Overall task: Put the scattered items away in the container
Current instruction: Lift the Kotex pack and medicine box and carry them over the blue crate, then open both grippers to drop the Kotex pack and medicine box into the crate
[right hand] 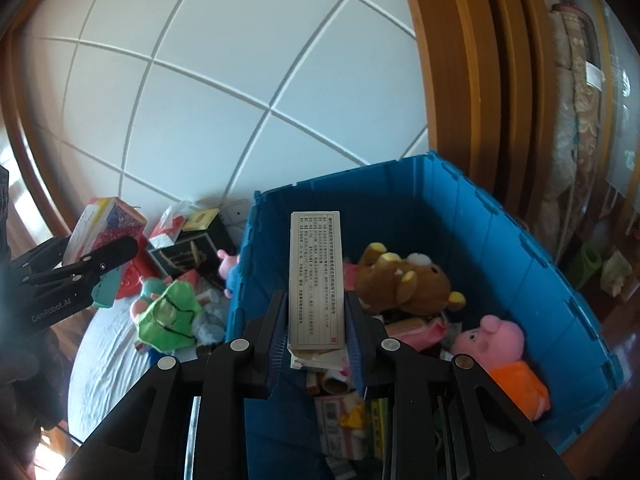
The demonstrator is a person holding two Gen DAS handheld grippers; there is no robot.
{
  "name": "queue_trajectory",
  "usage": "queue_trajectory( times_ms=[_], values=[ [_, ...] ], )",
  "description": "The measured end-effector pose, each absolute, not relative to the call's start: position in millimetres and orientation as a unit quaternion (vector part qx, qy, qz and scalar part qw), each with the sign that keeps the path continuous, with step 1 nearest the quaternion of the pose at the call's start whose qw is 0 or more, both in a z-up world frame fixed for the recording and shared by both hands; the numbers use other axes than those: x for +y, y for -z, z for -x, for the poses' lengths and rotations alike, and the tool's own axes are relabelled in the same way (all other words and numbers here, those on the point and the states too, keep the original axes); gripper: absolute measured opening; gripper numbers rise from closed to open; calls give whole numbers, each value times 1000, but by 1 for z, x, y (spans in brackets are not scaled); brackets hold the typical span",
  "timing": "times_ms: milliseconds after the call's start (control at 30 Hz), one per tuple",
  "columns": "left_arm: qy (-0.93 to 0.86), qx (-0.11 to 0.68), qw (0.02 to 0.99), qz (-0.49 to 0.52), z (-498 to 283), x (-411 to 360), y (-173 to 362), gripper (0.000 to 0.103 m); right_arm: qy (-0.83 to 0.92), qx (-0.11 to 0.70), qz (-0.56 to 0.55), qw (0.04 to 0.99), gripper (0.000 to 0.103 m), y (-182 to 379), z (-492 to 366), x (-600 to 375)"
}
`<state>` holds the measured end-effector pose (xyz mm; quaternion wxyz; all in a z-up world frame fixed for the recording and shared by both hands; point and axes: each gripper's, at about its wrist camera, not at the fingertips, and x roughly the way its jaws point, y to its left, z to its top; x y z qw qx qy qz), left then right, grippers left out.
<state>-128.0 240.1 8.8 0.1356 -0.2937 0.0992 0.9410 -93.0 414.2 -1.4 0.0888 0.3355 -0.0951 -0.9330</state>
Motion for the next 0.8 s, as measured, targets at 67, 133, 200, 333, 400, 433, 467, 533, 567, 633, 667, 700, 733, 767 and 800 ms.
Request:
queue_trajectory(
  times_ms=[67, 133, 200, 333, 400, 433, 467, 533, 567, 633, 667, 700, 733, 767, 800],
  values=[
    [-939, 104, 145, 292, 133, 255, -9, 66, 933, -101, -337, 76, 27, 5, 94, 428],
    [-938, 110, 155, 290, 137, 270, -9, 66, 932, -106, -340, 64, 27, 9, 94, 440],
    [-936, 114, 166, 290, 141, 285, -9, 66, 931, -111, -343, 52, 27, 14, 94, 452],
    [-929, 123, 185, 294, 147, 311, -5, 66, 930, -121, -346, 33, 27, 20, 93, 474],
    [-926, 126, 194, 299, 151, 323, -3, 66, 929, -124, -348, 25, 27, 23, 93, 482],
    [-924, 127, 199, 302, 153, 329, -1, 66, 929, -126, -349, 21, 27, 25, 93, 486],
    [-921, 127, 204, 306, 155, 334, 1, 66, 928, -128, -350, 18, 27, 26, 92, 490],
    [-917, 129, 213, 313, 158, 344, 4, 66, 927, -131, -351, 13, 27, 28, 91, 496],
    [-914, 130, 217, 317, 160, 348, 6, 66, 927, -132, -351, 10, 27, 29, 91, 499],
    [-911, 134, 223, 321, 163, 357, 9, 66, 926, -135, -352, 6, 27, 31, 90, 503],
    [-909, 137, 225, 321, 165, 360, 10, 66, 926, -137, -352, 4, 27, 31, 90, 505],
    [-908, 139, 227, 322, 167, 363, 11, 66, 926, -138, -352, 3, 27, 32, 91, 506],
    [-908, 141, 228, 323, 168, 366, 12, 66, 925, -139, -353, 3, 27, 33, 91, 506],
    [-907, 143, 228, 323, 170, 368, 13, 66, 925, -139, -353, 3, 27, 33, 92, 506],
    [-906, 145, 229, 325, 171, 370, 14, 66, 925, -140, -353, 3, 27, 34, 92, 508]
  ],
)
